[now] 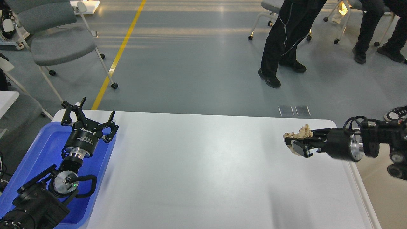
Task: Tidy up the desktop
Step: 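Lift the paper with the right gripper and carry it over the white bin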
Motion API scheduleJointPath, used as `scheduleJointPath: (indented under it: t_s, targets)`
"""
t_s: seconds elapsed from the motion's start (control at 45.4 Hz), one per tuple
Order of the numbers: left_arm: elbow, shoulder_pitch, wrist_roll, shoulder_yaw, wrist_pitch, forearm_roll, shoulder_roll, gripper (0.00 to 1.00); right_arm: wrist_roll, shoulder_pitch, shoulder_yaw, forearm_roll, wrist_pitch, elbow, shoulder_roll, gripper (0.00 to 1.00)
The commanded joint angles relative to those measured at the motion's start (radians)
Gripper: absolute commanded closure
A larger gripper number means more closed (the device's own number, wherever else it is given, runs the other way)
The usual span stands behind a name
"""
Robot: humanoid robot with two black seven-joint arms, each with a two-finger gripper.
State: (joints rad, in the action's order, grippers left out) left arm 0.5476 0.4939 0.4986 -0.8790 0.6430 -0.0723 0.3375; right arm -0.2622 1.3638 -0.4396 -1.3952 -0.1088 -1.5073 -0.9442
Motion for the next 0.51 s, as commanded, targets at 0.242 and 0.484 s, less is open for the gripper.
scheduleJointPath:
  t_s: [0.242, 0.484]
  targets:
    - [0.000, 0.000, 0.000, 0.000, 0.000, -0.001, 0.000, 0.00, 0.000, 0.299, -0.040, 0.081, 0.158, -0.085, -0.108, 1.00]
    - [0.000, 0.000, 0.000, 0.000, 0.000, -0.001, 0.000, 0.00, -0.002, 0.290, -0.045, 0.079, 0.158, -0.088, -0.123, 1.00]
